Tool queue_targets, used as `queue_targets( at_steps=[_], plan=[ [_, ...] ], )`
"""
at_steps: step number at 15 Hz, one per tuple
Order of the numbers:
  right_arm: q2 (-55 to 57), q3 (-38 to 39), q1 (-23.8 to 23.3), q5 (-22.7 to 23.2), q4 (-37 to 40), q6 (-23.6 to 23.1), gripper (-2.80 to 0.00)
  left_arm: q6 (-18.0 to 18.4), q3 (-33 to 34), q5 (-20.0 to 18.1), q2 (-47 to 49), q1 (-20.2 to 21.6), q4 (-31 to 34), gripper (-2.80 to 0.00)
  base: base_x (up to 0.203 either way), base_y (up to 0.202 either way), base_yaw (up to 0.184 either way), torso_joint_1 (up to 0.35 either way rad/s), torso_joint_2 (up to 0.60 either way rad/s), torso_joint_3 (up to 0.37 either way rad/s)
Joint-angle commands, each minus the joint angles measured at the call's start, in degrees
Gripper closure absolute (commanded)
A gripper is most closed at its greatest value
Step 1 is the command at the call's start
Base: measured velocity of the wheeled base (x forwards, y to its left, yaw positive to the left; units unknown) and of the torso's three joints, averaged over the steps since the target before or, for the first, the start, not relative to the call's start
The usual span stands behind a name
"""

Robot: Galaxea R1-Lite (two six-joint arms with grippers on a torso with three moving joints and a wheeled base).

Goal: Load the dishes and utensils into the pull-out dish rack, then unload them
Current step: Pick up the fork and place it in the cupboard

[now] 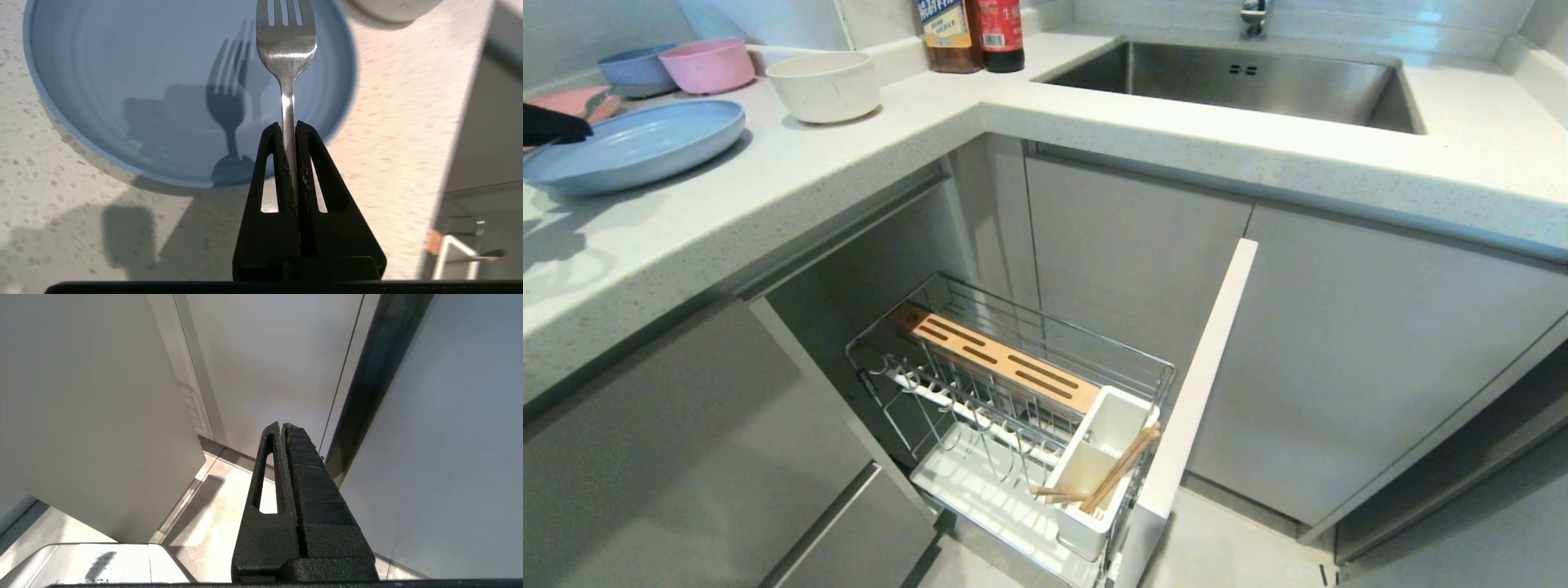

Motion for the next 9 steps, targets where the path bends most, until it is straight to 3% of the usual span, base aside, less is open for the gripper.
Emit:
queue_targets(
  at_steps=[1, 4, 9],
  plan=[
    [0.05, 0.05, 0.0, 0.0, -0.02, 0.0, 0.0, -2.45, 0.2, -0.26, -2.12, -1.41, 0.29, 0.0, 0.0, 0.0, 0.0, 0.0, 0.0, 0.0],
    [0.05, 0.02, 0.0, 0.0, -0.01, 0.0, 0.0, -6.09, 0.65, -0.35, -3.58, -8.42, 0.7, 0.0, 0.0, 0.0, 0.0, 0.0, 0.0, 0.0],
    [0.05, 0.09, 0.0, 0.0, -0.04, 0.0, 0.0, -11.4, 2.1, -0.3, -6.7, -27.76, 5.32, 0.0, 0.0, 0.0, 0.0, 0.0, 0.0, 0.0]
  ],
)
